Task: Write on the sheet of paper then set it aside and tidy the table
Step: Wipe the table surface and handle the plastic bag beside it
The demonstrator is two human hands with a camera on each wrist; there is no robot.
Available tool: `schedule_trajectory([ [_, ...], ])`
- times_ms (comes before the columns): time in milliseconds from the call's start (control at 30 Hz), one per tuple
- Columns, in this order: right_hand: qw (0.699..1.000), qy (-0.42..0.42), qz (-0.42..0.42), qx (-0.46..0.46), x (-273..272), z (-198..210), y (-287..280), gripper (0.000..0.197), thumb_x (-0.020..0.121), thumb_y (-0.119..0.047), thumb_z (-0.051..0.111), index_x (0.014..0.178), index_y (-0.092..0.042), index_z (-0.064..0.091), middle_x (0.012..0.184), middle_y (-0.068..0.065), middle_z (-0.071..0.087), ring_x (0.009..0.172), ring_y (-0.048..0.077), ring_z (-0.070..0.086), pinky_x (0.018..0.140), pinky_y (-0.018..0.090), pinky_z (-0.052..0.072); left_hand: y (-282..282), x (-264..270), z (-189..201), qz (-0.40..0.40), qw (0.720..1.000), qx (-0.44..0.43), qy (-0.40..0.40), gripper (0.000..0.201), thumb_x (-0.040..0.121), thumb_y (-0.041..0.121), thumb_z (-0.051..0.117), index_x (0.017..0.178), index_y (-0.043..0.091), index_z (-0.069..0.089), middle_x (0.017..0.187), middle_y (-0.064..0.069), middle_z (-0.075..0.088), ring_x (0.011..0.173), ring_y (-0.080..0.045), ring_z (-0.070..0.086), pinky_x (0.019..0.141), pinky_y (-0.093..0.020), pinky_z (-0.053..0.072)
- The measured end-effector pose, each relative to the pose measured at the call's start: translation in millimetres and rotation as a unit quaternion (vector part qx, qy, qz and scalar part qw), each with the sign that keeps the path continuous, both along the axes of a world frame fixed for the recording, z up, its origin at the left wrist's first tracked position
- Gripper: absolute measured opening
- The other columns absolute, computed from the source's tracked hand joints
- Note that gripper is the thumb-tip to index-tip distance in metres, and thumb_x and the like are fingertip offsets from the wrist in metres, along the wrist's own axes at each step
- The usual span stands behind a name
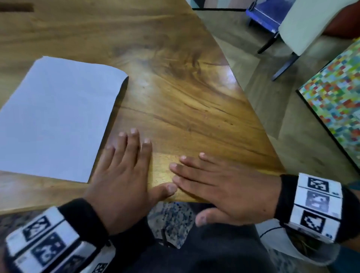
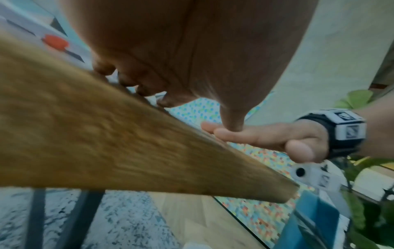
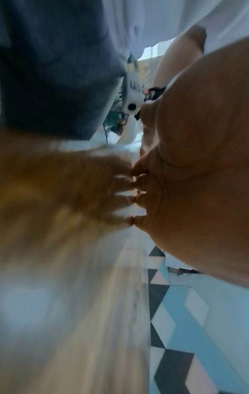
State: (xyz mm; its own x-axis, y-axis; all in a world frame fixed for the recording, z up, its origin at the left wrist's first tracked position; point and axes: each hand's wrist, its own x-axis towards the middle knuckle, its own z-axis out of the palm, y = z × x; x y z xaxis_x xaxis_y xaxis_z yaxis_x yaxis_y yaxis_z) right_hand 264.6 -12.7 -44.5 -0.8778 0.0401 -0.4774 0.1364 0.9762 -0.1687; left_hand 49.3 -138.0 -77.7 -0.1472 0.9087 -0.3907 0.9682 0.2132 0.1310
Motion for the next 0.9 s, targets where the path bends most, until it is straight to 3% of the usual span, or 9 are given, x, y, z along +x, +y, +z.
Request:
schedule_trajectory([
  [67,0.999,-0.018,-0.018,0.019,11,-1,14,0.081,0.093,-0.072,0.004,0.156,-0.022,-0.010,0.162,-0.002,-0.021,0.148,0.016,-0.025,0.122,0.048,-0.002,3,19,-4,-0.033,0.999,0.034,-0.013,0.116,0.084,0.091,0.004,0.162,0.005,0.011,0.167,-0.022,-0.004,0.155,-0.037,-0.005,0.123,-0.050,0.003],
  [233,0.983,-0.021,-0.170,0.070,38,7,44,0.086,0.089,-0.076,0.003,0.154,-0.024,-0.018,0.159,-0.004,-0.030,0.146,0.010,-0.028,0.123,0.042,0.008,19,73,-5,-0.148,0.978,0.077,-0.127,0.109,0.087,0.086,0.004,0.161,0.007,0.002,0.166,-0.020,-0.013,0.154,-0.034,-0.016,0.124,-0.056,0.009],
  [333,0.990,0.020,-0.131,0.050,44,11,23,0.085,0.093,-0.074,0.009,0.156,-0.019,-0.006,0.163,0.000,-0.020,0.150,0.016,-0.018,0.122,0.048,0.013,21,72,5,-0.117,0.982,0.055,-0.138,0.112,0.077,0.090,0.007,0.161,0.018,-0.014,0.165,-0.010,-0.029,0.151,-0.024,-0.030,0.126,-0.050,-0.001],
  [400,0.996,0.036,-0.074,0.034,48,9,6,0.084,0.096,-0.071,0.016,0.157,-0.015,0.004,0.165,0.004,-0.007,0.152,0.022,-0.008,0.120,0.052,0.015,22,49,14,-0.058,0.993,0.030,-0.099,0.112,0.076,0.092,0.010,0.159,0.022,-0.018,0.164,-0.008,-0.030,0.150,-0.026,-0.030,0.125,-0.051,-0.004],
  [500,0.999,0.015,-0.040,0.035,59,1,13,0.081,0.098,-0.068,0.020,0.157,-0.015,0.004,0.165,0.001,-0.006,0.152,0.021,-0.008,0.119,0.054,0.017,19,21,16,-0.011,0.999,-0.020,-0.024,0.121,0.068,0.098,-0.001,0.159,0.019,-0.018,0.165,-0.012,-0.028,0.151,-0.029,-0.028,0.124,-0.054,-0.003],
  [633,0.992,0.003,-0.088,0.088,68,-3,46,0.083,0.095,-0.072,0.011,0.156,-0.020,-0.008,0.164,-0.001,-0.017,0.151,0.017,-0.015,0.121,0.049,0.017,23,46,9,-0.064,0.996,-0.037,-0.041,0.119,0.072,0.095,-0.003,0.155,0.013,-0.026,0.157,-0.020,-0.039,0.145,-0.036,-0.037,0.123,-0.056,-0.009],
  [733,0.981,-0.009,-0.169,0.091,67,2,56,0.088,0.087,-0.080,0.002,0.154,-0.025,-0.018,0.159,-0.005,-0.032,0.147,0.010,-0.024,0.123,0.043,0.014,34,75,10,-0.137,0.985,-0.017,-0.106,0.116,0.074,0.090,0.006,0.157,0.015,-0.021,0.158,-0.016,-0.040,0.145,-0.030,-0.040,0.124,-0.052,-0.009],
  [800,0.983,0.014,-0.163,0.083,62,7,46,0.090,0.088,-0.080,0.006,0.155,-0.023,-0.013,0.161,-0.002,-0.027,0.149,0.013,-0.020,0.122,0.045,0.017,38,77,15,-0.148,0.977,0.000,-0.151,0.114,0.074,0.090,0.012,0.159,0.019,-0.018,0.161,-0.010,-0.035,0.147,-0.023,-0.037,0.126,-0.048,-0.007],
  [900,0.995,0.037,-0.085,0.041,56,9,19,0.086,0.094,-0.073,0.017,0.157,-0.017,-0.002,0.164,0.004,-0.012,0.152,0.022,-0.008,0.120,0.053,0.018,42,48,19,-0.094,0.988,0.035,-0.120,0.110,0.077,0.089,0.013,0.161,0.022,-0.012,0.166,-0.008,-0.026,0.152,-0.026,-0.026,0.126,-0.049,-0.002],
])
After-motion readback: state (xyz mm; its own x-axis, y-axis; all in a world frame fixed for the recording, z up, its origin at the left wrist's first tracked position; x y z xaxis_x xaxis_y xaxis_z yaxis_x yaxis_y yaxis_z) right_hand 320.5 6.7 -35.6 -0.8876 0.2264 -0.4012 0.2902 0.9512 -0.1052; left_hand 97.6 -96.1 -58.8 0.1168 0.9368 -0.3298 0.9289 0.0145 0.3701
